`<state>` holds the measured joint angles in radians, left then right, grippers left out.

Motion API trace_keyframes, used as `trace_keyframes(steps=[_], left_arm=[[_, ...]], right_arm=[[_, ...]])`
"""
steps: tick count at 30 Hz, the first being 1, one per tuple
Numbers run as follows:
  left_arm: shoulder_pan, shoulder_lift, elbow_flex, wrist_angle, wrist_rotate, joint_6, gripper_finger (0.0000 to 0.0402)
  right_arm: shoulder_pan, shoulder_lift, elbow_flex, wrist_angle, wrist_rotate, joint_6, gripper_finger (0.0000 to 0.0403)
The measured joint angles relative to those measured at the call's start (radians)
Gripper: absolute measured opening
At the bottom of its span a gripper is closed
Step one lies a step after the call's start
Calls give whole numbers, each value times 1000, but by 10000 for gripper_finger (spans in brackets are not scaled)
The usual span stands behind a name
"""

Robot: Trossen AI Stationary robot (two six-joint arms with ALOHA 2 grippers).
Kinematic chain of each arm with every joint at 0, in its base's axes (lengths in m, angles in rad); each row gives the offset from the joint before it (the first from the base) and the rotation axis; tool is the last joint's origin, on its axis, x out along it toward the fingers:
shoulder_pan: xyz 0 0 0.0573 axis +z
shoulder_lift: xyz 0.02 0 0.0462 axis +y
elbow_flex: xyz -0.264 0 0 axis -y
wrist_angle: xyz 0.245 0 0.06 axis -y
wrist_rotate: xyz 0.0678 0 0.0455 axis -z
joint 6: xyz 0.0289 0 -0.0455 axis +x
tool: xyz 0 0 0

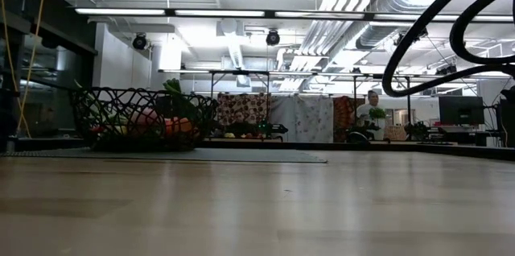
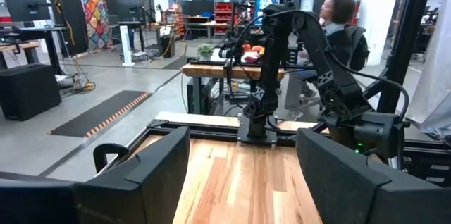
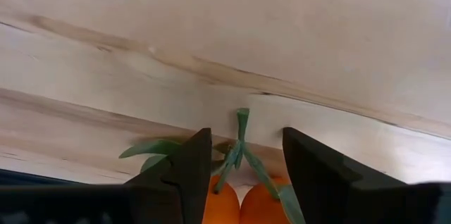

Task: Build produce basket
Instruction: Put the tangerine into the black basket

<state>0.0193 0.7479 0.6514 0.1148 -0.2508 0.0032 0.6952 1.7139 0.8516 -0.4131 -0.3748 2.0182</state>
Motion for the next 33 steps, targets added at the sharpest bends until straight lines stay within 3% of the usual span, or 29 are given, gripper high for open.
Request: trace_keyframes(steps=[10, 23, 30, 33], left_arm=[[0, 0, 0, -20, 0, 0, 250], [0, 0, 0, -18, 0, 0, 250], [0, 0, 0, -13, -3, 0, 250], [0, 0, 0, 0, -3, -14, 250]], right_arm=[[1, 2, 1, -26, 0, -11, 146], [0, -6, -1, -69, 8, -112, 7], [-14, -77, -7, -137, 64, -199, 5], [-32, -186, -5, -170, 175, -255, 4]])
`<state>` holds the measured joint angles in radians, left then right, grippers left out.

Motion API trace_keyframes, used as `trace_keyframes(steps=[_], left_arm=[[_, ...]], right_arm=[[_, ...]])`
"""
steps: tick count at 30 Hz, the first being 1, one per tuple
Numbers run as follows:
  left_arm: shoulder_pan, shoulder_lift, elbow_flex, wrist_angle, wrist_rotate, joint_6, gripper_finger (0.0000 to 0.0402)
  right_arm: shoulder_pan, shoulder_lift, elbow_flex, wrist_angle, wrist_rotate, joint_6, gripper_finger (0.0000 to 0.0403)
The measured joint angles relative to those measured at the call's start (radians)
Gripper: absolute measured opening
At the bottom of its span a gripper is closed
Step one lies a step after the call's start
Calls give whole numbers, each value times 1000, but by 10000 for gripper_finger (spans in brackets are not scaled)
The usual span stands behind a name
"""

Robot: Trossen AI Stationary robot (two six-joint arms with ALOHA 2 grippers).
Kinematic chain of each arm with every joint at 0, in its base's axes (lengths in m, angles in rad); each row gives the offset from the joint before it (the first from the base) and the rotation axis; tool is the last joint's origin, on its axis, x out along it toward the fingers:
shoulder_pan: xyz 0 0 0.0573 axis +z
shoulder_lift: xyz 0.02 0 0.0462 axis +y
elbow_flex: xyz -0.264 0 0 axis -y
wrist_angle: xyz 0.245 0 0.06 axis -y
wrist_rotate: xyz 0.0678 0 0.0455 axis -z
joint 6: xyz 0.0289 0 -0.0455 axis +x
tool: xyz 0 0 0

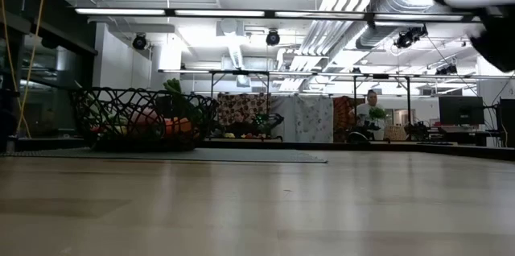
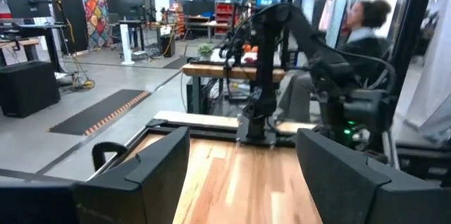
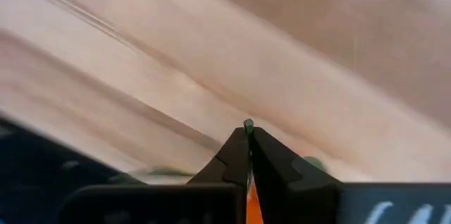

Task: Build produce basket
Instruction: Put the tangerine into the black basket

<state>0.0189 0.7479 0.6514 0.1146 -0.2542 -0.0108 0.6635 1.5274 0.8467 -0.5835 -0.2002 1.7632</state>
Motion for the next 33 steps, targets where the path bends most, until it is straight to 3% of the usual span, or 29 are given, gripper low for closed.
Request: trace_keyframes(steps=[7, 11, 17, 23, 27, 33], left_arm=[[0, -2, 0, 53, 50, -151, 250], [0, -17, 0, 68, 111, -280, 250], [0, -57, 0, 62, 123, -447, 250], [1, -89, 0, 62, 78, -387, 250], [1, -87, 0, 62, -21, -244, 250], [1, -63, 0, 62, -46, -221, 250]], right_arm=[[-107, -269, 0, -5, 402, -290, 2], [-232, -344, 1, 103, 479, -560, 1], [-471, -330, 1, 409, 417, -1039, 1], [-681, -314, 2, 790, 236, -1401, 0], [-740, -334, 3, 957, 192, -1529, 0], [-756, -350, 4, 948, 167, -1562, 0]])
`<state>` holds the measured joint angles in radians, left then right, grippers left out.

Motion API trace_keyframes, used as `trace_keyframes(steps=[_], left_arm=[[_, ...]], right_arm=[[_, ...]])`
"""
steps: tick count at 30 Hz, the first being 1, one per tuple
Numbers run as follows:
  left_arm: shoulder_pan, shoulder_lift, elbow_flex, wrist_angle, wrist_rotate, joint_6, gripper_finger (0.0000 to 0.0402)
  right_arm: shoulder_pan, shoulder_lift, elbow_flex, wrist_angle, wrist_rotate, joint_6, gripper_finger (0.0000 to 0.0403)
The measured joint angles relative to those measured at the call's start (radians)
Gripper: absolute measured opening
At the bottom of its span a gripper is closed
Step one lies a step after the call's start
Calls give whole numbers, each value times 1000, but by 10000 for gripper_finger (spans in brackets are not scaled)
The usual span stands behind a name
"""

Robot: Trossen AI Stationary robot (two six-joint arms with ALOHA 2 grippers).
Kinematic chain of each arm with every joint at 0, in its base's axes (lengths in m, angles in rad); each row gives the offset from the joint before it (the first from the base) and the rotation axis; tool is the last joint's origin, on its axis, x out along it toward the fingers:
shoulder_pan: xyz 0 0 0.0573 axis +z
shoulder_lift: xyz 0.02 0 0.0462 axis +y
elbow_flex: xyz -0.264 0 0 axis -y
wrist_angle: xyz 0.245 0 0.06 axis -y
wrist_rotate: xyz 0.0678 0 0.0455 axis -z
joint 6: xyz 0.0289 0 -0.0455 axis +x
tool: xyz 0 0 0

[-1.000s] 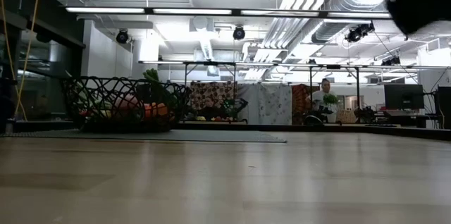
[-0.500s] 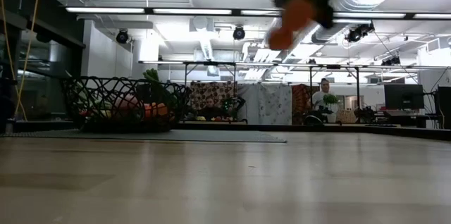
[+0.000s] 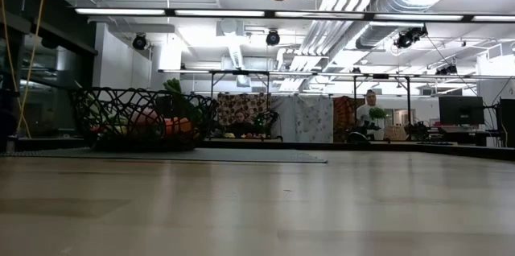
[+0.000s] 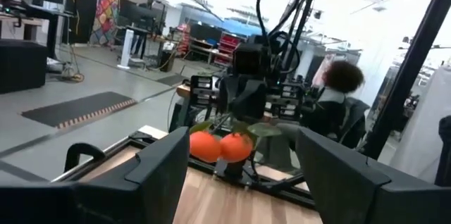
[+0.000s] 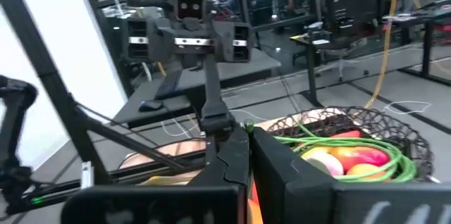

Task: Build produce basket
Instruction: Put the tangerine into the black basket

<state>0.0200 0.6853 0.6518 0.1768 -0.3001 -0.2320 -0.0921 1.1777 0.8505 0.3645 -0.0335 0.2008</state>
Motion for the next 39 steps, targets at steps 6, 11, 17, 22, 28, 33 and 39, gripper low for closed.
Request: trace_keyframes(steps=[6, 11, 17, 22, 28, 33, 39], left_arm=[[0, 35, 0, 5, 0, -21, 250], [0, 94, 0, 78, 3, -71, 250], [0, 241, 25, 185, 112, -20, 250], [0, 395, 109, 182, 214, -19, 250], [0, 521, 199, 180, 321, -22, 250], [5, 568, 240, 181, 323, -26, 250], [29, 603, 243, 181, 322, -78, 250]], right_arm=[[13, -1, 0, -1, -22, 3, 0], [42, 10, 0, 1, -58, 26, 0], [89, 76, 26, 13, -64, 26, 0], [115, 160, 108, 15, -83, 1, 0], [116, 197, 166, 13, -107, 4, 0], [119, 199, 169, 6, -144, 25, 0], [127, 199, 171, 7, -147, 30, 0]])
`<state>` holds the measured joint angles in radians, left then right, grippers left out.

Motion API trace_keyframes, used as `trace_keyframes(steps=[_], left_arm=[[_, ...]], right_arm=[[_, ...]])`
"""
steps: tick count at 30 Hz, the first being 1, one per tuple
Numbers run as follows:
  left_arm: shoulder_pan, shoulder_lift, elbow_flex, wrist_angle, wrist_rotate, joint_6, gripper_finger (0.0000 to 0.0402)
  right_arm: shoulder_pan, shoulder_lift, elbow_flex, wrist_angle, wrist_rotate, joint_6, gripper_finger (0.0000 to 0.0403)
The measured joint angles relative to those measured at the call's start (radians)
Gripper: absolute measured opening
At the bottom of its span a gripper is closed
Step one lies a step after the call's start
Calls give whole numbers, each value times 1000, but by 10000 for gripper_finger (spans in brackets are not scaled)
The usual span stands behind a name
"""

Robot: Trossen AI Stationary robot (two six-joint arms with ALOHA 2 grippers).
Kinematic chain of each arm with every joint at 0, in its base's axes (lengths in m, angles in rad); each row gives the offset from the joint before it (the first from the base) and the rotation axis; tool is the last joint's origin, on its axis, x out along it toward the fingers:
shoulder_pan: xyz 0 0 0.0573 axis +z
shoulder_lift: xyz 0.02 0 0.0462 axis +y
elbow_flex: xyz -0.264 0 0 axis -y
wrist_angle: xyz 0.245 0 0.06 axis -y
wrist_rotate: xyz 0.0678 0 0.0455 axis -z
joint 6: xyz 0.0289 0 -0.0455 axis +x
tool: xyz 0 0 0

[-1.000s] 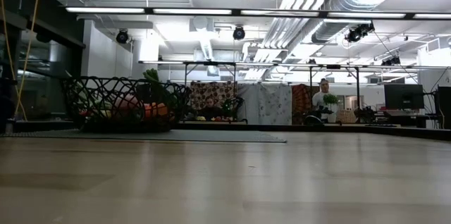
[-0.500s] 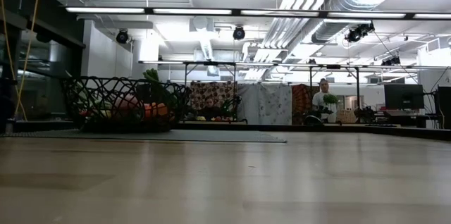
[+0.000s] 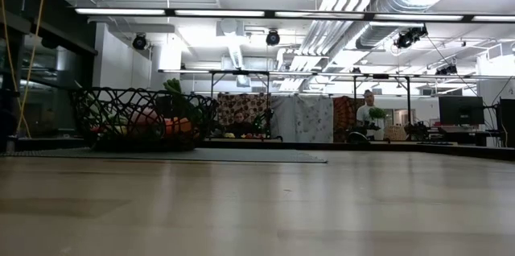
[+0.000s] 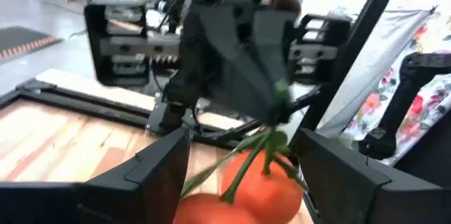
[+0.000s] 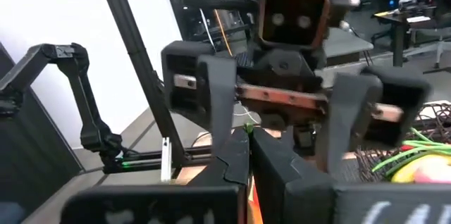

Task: Build produce basket
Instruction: Put the tangerine into the black basket

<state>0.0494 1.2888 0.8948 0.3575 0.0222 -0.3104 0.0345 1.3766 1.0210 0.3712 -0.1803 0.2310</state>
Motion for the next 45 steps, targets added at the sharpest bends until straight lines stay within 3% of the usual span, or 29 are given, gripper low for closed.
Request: trace_keyframes(steps=[10, 13, 22, 31, 36, 42, 45], left_arm=[[16, 49, 0, 77, 98, -1, 234], [16, 57, 0, 82, 98, 9, 194], [24, 58, 0, 87, 75, 82, 13], [33, 58, 0, 87, 106, 85, 5], [57, 41, -1, 53, 121, 78, 4], [107, -31, -1, -105, 123, 107, 3], [135, -105, -2, -213, 129, 133, 2]], right_arm=[[6, 0, 0, 4, 0, -3, 0], [6, 0, 0, 4, 0, -4, 0], [5, -1, 0, 3, 5, -13, 0], [4, -2, 0, -3, 14, 9, 3], [-23, -24, 0, -67, 7, 152, 61], [-58, -78, 0, -101, 5, 152, 180], [-88, -124, 0, -156, 6, 146, 221]])
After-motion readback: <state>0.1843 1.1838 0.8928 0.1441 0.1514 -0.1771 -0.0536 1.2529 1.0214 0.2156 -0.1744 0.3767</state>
